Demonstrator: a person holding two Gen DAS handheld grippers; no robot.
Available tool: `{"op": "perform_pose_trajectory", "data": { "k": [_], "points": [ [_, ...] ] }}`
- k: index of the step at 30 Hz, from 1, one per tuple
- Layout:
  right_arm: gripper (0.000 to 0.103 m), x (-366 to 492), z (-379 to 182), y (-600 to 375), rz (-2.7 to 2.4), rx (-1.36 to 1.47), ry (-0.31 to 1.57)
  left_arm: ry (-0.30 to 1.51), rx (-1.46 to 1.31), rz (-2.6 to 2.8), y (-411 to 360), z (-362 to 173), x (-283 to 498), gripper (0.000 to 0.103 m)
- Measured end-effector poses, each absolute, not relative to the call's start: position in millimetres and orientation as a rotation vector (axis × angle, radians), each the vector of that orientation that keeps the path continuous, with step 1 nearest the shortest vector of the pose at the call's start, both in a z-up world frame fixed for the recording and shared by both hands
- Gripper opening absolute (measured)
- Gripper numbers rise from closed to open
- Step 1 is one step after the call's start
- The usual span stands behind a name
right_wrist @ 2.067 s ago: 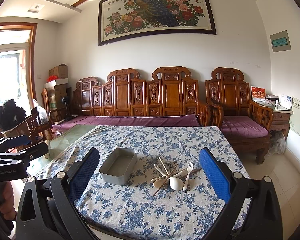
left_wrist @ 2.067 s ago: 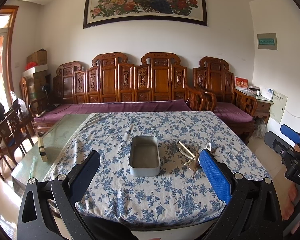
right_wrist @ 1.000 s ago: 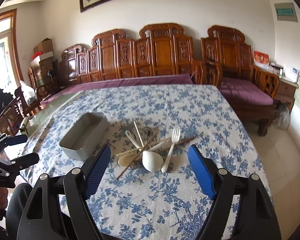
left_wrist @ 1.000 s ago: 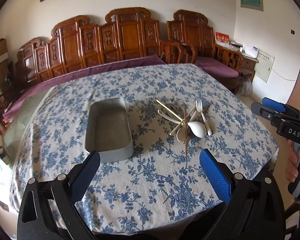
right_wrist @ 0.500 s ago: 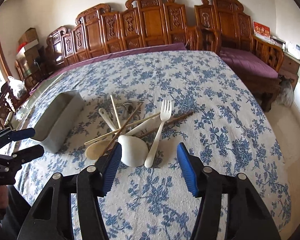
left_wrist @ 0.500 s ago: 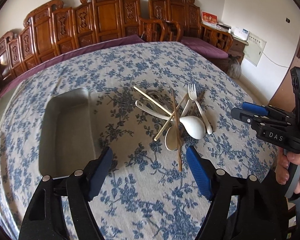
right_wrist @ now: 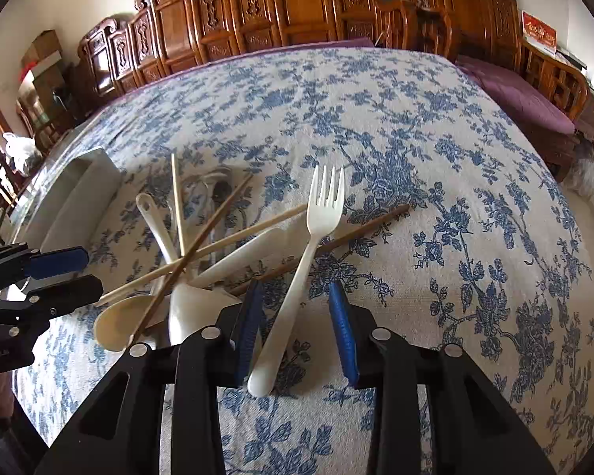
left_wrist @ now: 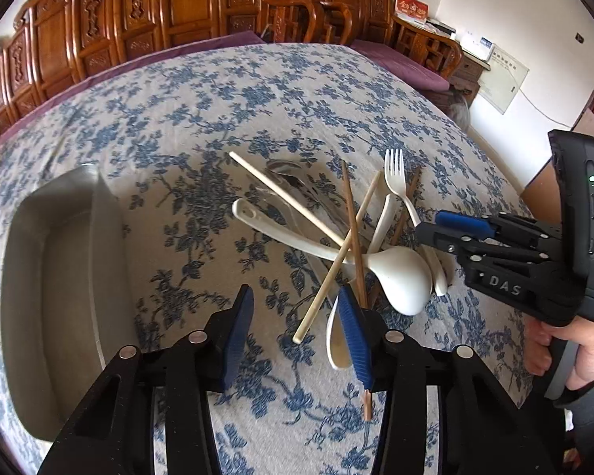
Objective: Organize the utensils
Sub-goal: 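Grasp the white plastic fork with the right tool while the left tool grasps a wooden chopstick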
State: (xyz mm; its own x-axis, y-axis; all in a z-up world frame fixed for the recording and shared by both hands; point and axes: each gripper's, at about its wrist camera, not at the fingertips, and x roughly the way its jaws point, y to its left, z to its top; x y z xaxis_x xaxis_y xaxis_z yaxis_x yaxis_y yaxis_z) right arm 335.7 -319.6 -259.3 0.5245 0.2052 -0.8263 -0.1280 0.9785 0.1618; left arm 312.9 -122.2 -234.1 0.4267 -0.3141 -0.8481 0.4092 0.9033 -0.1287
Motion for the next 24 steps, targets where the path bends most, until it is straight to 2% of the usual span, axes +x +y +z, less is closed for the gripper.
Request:
{"op": "perform_pose_trajectory", "data": {
  "k": [6,8,15,19,22,23,24],
  "points": [
    [0.024,340,-267,-327,0.162,0.027,1.045,1.101,0.066,-0.504,-131,-247,331,0.03],
    [0.015,340,-266,-331,0.152,0.016,1.049,1.115,0.059,-0.508,-133,-251,335,0.026],
    [0.014,339,-267,-339,0.144,0.001,1.054,1.147,0.072,-0.516,-142,-258,341,0.024],
    [0.014,340,-268,-337,0.145,-0.018,1.049,1.148,0.092,-0.509,-147,-256,341,0.006],
    [0.013,340,-268,-335,0.149,-0.032,1.05,1.132,0.112,-0.497,-148,-252,339,0.004],
    [0.005,340,-268,-335,0.149,-0.038,1.05,1.124,0.11,-0.492,-147,-249,338,0.004],
    [0.005,339,-268,-335,0.15,-0.045,1.051,1.118,0.106,-0.489,-146,-246,338,0.004]
  ]
}}
